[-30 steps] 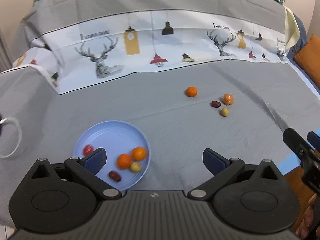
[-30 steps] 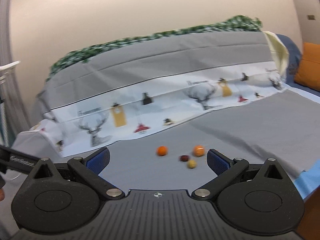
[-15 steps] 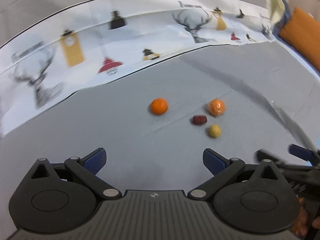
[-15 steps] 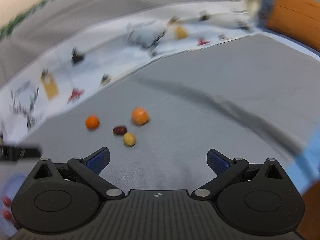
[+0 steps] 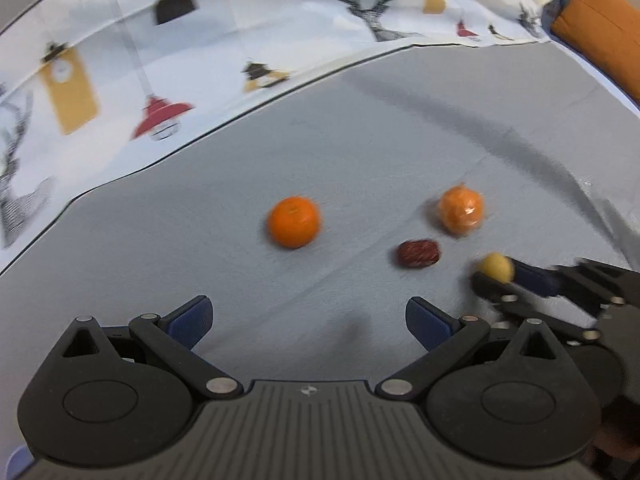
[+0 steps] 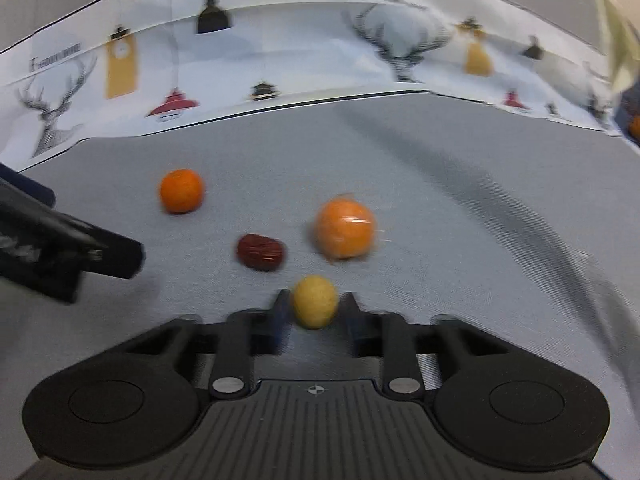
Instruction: Organize fruits
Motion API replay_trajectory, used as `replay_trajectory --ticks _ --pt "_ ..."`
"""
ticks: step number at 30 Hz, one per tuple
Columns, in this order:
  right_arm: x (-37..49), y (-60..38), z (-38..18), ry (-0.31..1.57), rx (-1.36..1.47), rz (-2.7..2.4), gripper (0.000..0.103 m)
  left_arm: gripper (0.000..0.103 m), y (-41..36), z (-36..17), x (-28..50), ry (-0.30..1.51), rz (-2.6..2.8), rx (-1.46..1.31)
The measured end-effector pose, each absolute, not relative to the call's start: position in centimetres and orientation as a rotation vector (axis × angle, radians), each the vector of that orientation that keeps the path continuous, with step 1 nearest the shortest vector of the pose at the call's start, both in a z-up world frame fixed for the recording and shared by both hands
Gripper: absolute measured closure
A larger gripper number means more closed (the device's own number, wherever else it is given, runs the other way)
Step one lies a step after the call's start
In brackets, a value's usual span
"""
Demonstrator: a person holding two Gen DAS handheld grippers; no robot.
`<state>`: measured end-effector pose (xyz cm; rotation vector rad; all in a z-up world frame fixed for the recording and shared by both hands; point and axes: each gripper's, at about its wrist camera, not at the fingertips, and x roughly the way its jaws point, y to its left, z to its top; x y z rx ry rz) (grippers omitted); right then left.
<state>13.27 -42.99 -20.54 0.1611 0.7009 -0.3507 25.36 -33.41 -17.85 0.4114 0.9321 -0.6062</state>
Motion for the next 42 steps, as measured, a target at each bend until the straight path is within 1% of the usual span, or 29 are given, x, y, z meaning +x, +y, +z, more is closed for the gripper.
replay_trajectory --ticks 4,7,9,10,11,12,16,18,24,30,33,36,42 --pt "10.9 -46.5 -20.3 0.709 0.297 -0.504 0.077 0.0 -37.1 -19.4 25.3 0.922 -0.726 0.455" --pt "10.0 -47.0 -20.5 0.703 0.312 -0.519 0.077 0.001 -39.3 -20.5 25.2 0.923 -0.782 0.49" --pt "10.0 -46.8 -20.7 0.7 0.3 -0.517 0.077 0.023 -40.2 -20.9 25.2 0.916 -0.799 0.499" --pt "10.1 -46.7 -20.7 0.702 0.296 -0.52 0.077 0.05 -40.7 -21.1 25.2 0.929 -0.811 0.516" --pt "10.2 -46.4 -20.6 0.705 0.289 -0.523 0.076 0.065 -41.0 -21.0 25.0 0.922 -0.82 0.526" --pt "10.2 -46.3 -20.6 0.708 0.281 -0.525 0.076 0.068 -41.1 -20.8 24.6 0.906 -0.84 0.539" --pt "10.2 -46.5 -19.9 0.72 0.294 -0.54 0.077 0.068 -40.5 -19.9 23.5 0.898 -0.825 0.566" --pt "9.4 -46.5 -18.7 0.692 0.316 -0.552 0.077 0.067 -39.3 -18.5 22.6 0.879 -0.813 0.554" --pt "3.6 -42.5 -11.2 0.527 0.314 -0.474 0.077 0.067 -32.8 -12.1 16.8 0.814 -0.747 0.543" --pt "-2.9 -34.7 -5.8 0.467 0.231 -0.321 0.077 0.067 -23.7 -5.7 10.7 0.81 -0.692 0.483" --pt "-5.5 -31.6 -4.0 0.47 0.249 -0.237 0.077 0.067 -19.9 -2.9 7.8 0.797 -0.648 0.45" --pt "-7.6 -28.3 -2.7 0.528 0.271 -0.124 0.077 0.067 -16.2 -0.8 5.1 0.807 -0.617 0.403" --pt "-11.7 -22.4 -0.8 0.552 0.226 -0.015 0.077 0.067 -9.5 1.7 0.8 0.817 -0.548 0.33"
